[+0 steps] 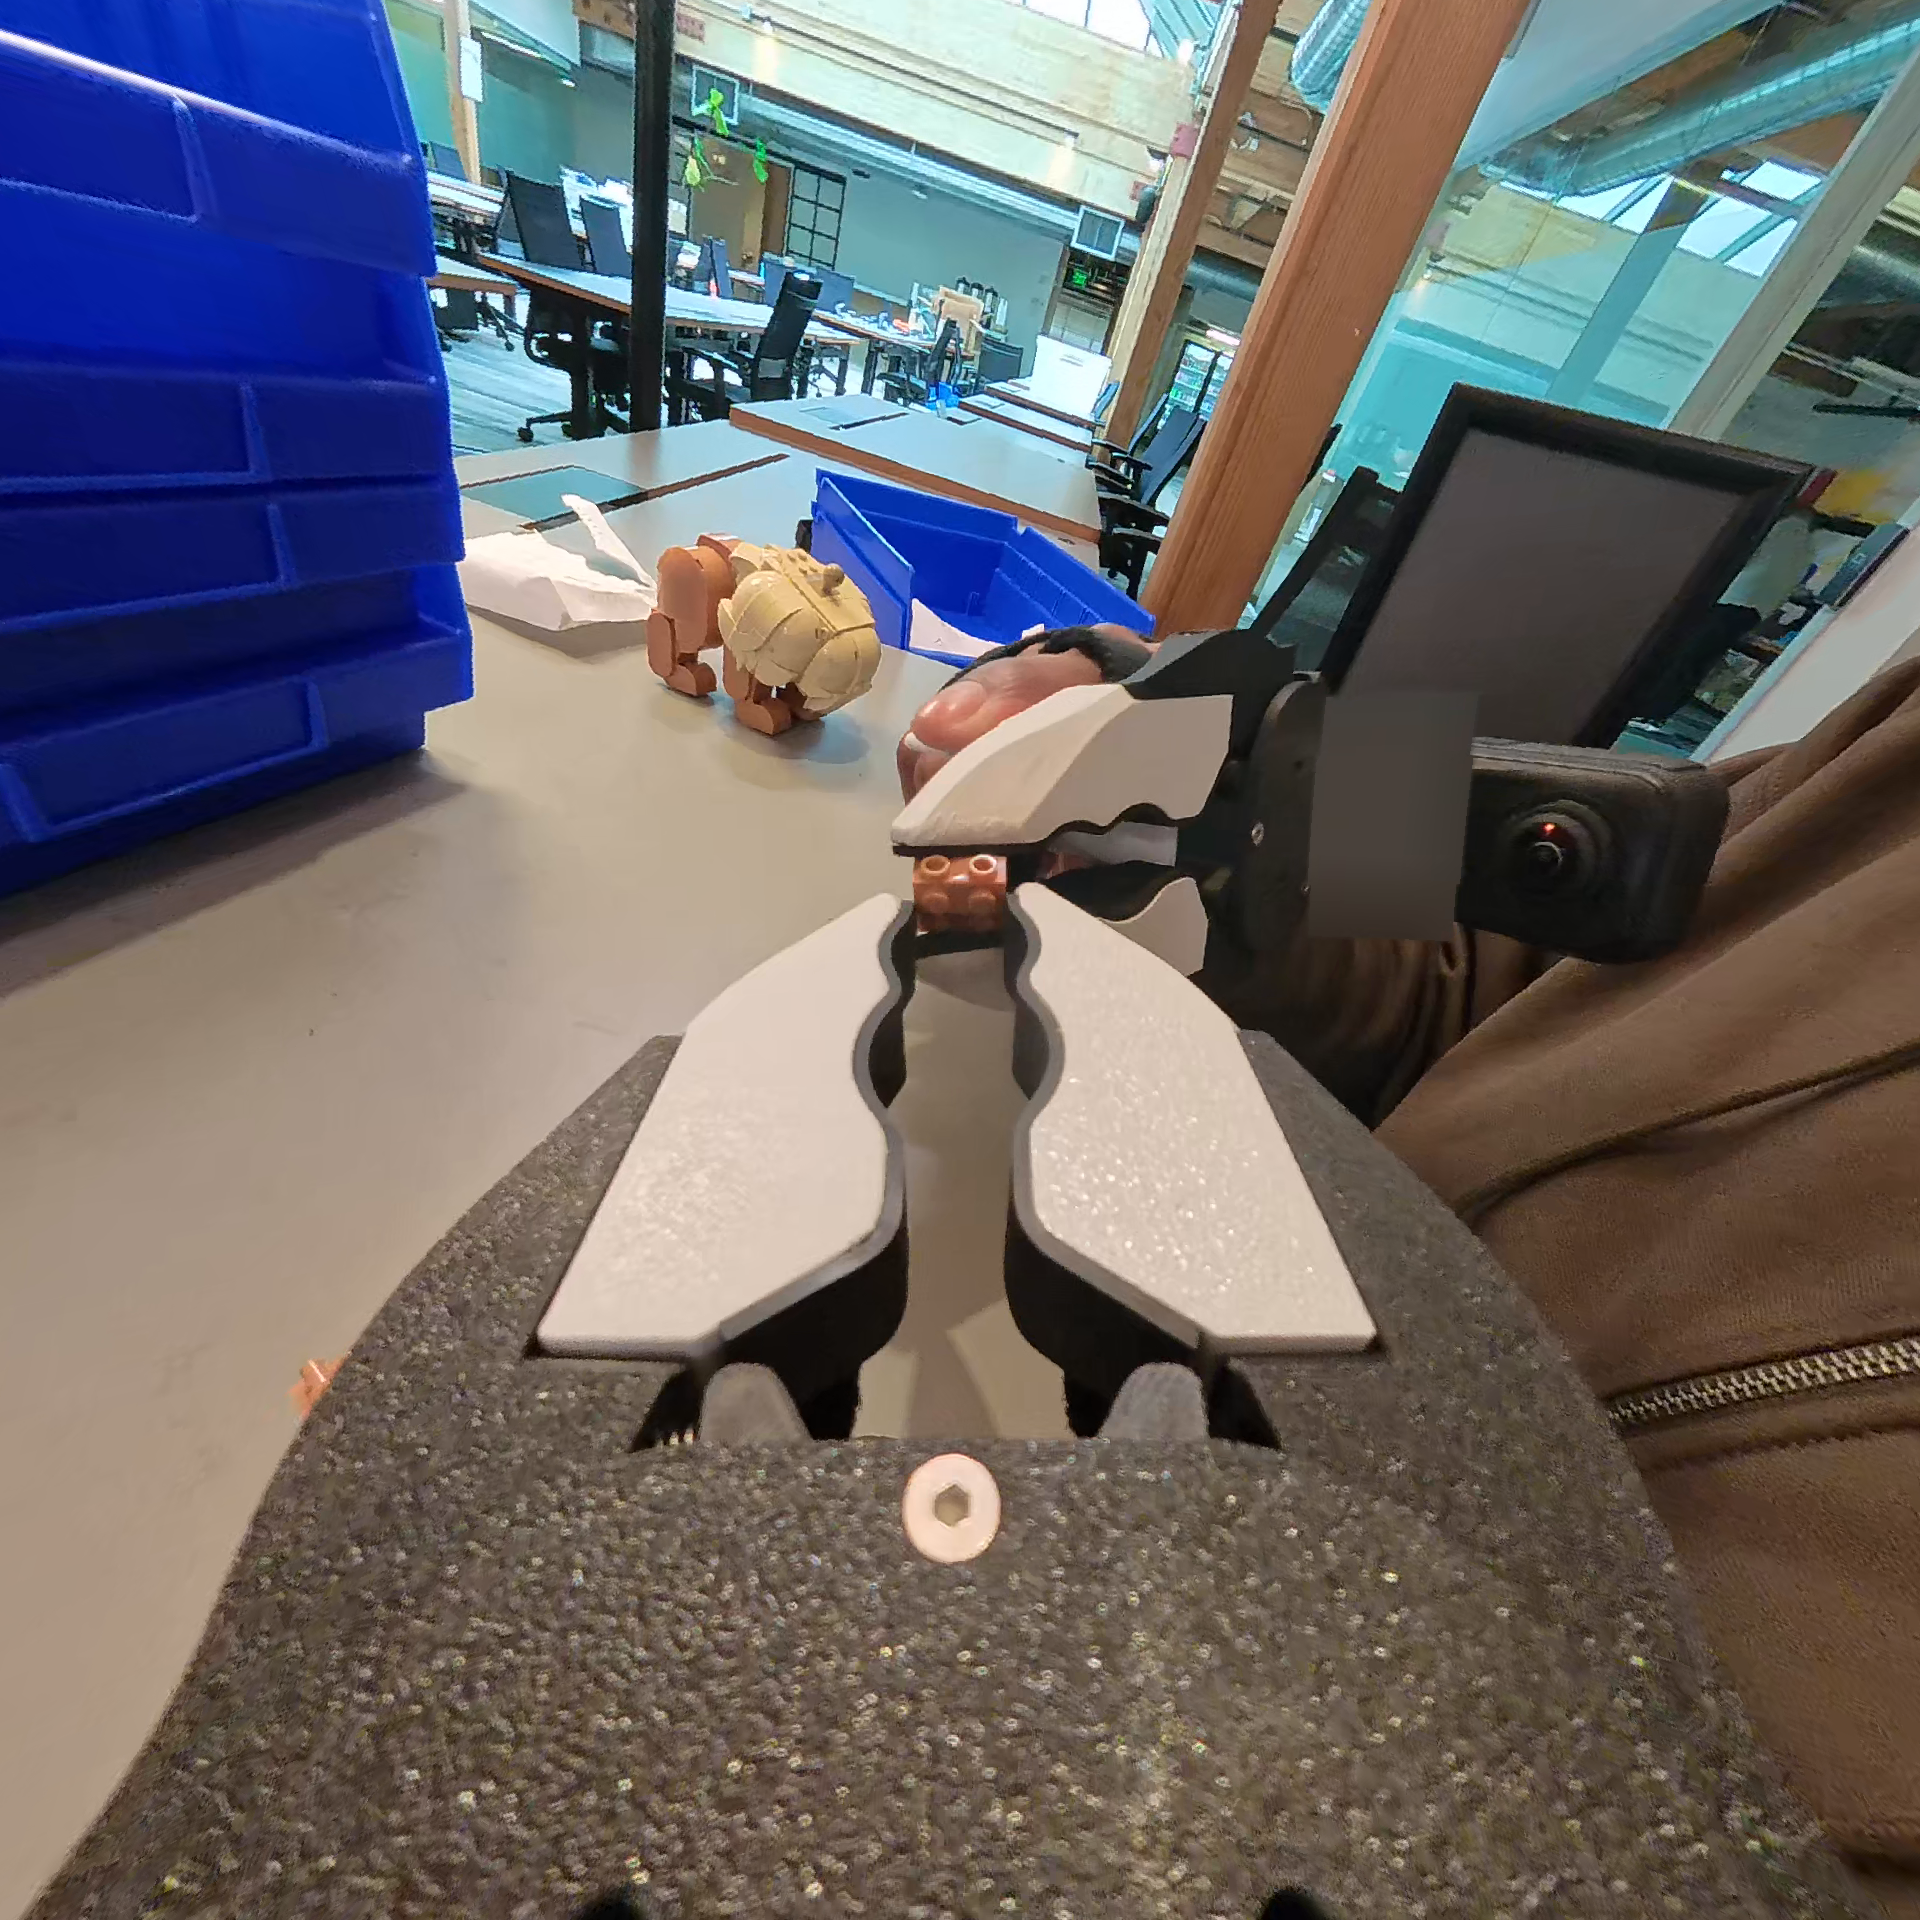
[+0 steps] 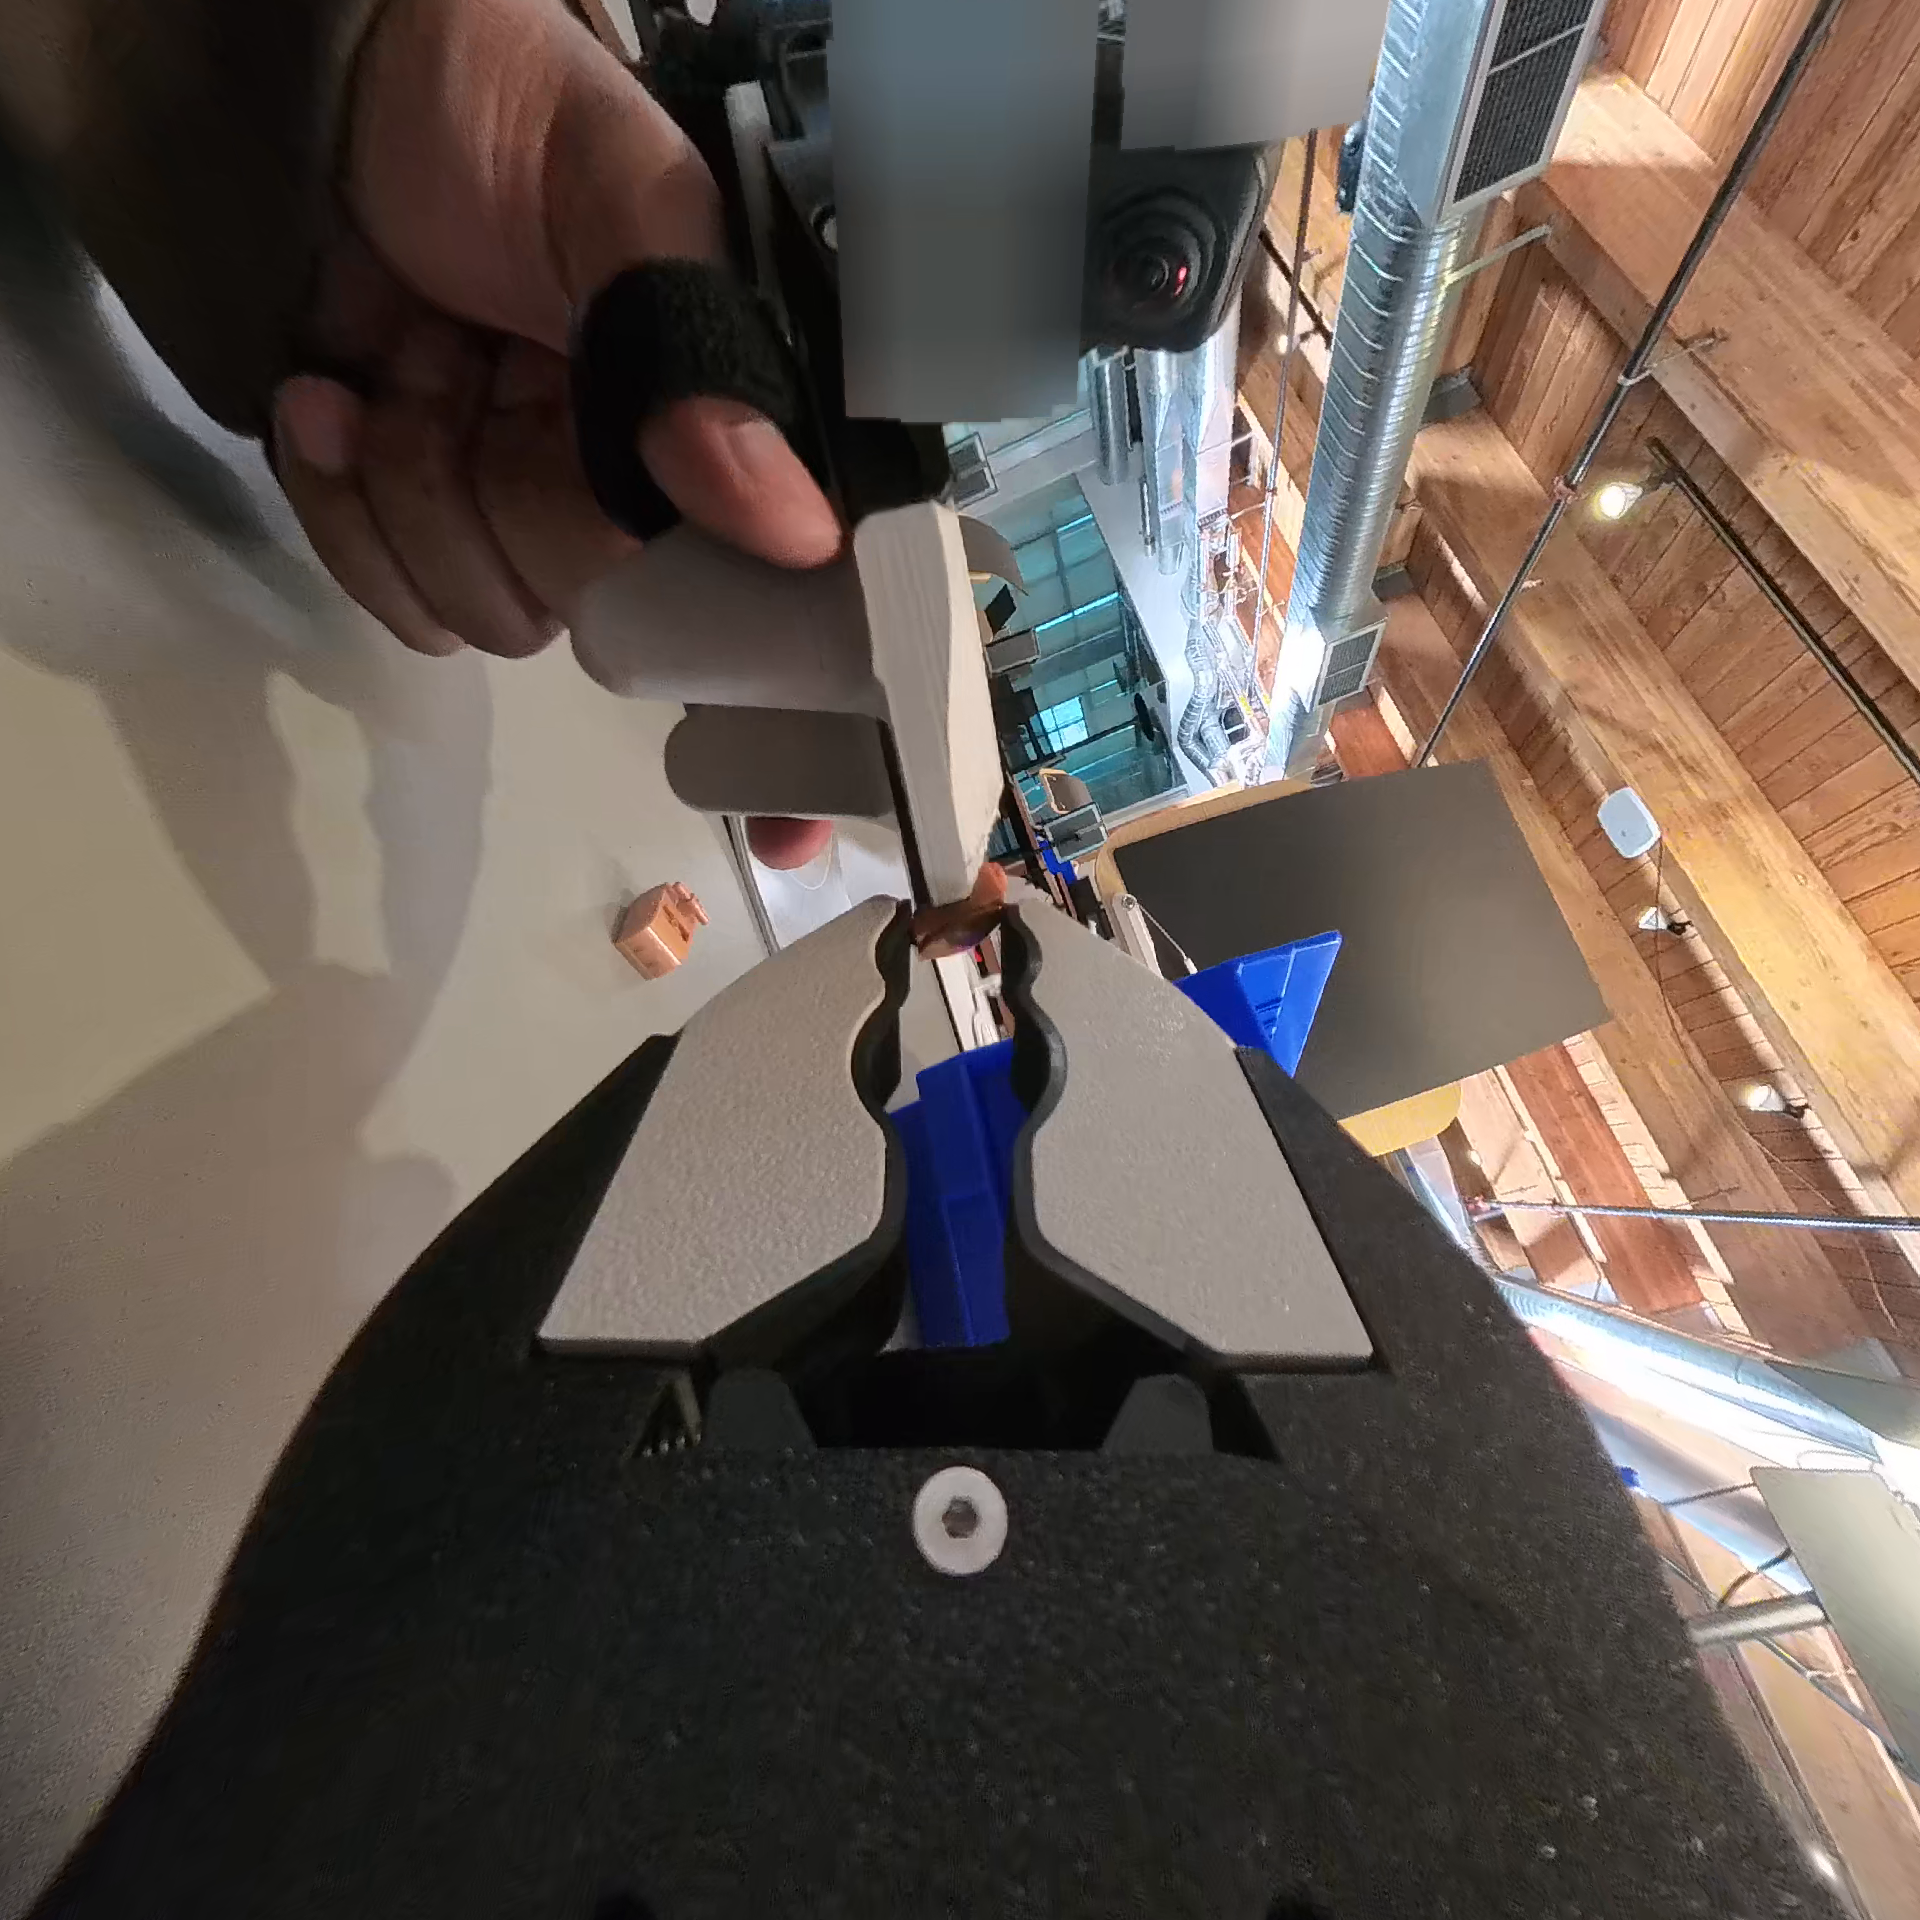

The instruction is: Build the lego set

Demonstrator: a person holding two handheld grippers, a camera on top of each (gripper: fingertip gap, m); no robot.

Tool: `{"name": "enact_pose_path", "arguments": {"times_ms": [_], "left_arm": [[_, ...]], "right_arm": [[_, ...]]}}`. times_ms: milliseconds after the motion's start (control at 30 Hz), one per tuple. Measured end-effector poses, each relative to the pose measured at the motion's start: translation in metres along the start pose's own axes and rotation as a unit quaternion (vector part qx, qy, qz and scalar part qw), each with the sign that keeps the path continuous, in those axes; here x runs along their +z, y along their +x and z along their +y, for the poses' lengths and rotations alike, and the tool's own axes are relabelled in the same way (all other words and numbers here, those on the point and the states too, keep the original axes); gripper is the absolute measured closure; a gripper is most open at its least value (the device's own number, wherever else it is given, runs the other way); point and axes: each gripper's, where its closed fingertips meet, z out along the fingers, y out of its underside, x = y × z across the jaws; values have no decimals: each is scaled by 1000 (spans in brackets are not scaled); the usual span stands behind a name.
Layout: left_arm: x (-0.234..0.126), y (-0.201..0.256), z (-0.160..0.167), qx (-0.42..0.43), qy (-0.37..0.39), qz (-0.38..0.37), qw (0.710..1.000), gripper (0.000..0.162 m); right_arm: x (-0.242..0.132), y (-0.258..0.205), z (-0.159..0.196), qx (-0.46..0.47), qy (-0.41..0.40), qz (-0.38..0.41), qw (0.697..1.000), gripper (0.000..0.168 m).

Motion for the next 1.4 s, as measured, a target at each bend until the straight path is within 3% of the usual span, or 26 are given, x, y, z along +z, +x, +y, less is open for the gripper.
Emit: {"name": "enact_pose_path", "arguments": {"times_ms": [600,1133,1400], "left_arm": [[3,2,11,99,-52,-31,993,147],[6,-6,13,109,-57,-68,990,146],[7,-7,12,102,-51,-72,991,138]], "right_arm": [[-5,-6,8,-104,-14,-1,994,150],[-1,-6,18,-140,-50,11,989,151],[0,-8,14,-137,-44,12,990,152]]}}
